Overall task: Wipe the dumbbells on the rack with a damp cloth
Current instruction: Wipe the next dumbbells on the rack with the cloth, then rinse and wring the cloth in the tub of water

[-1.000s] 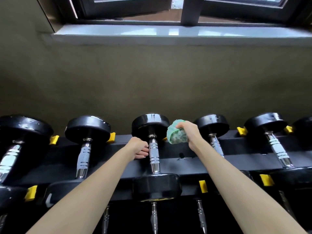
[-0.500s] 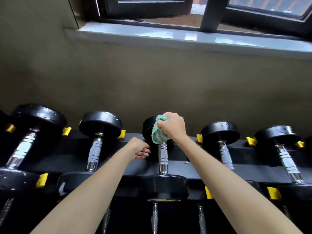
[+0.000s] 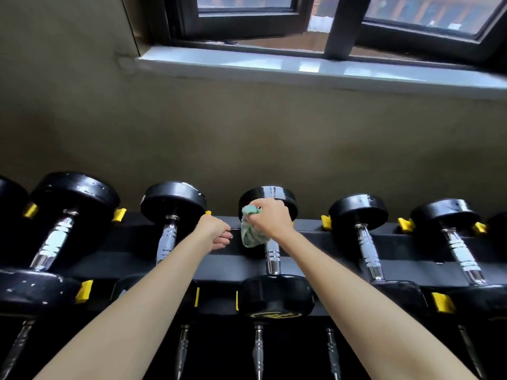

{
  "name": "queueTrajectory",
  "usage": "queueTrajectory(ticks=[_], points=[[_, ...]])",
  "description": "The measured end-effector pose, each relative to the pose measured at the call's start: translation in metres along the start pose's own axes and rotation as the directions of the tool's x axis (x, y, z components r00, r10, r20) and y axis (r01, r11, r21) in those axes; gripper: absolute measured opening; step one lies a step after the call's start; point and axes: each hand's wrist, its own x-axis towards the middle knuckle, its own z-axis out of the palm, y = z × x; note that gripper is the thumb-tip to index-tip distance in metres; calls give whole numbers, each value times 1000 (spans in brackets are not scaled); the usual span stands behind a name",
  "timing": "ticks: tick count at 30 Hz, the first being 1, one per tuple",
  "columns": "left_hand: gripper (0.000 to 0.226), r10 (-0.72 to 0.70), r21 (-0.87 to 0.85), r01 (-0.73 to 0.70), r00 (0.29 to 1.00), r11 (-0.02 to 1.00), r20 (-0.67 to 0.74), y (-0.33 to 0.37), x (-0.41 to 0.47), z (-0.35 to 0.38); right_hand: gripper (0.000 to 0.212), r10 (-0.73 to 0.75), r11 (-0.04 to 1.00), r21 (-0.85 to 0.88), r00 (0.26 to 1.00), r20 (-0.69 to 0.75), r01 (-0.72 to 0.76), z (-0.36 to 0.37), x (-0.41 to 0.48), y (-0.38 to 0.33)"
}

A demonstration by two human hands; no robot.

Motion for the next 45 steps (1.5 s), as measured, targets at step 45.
queueTrajectory(ticks=[45], points=[[23,-112,-60,-851,-138,522,984,-396,-744,773,10,762,369,851,-646,-48,372,-194,-981,445]])
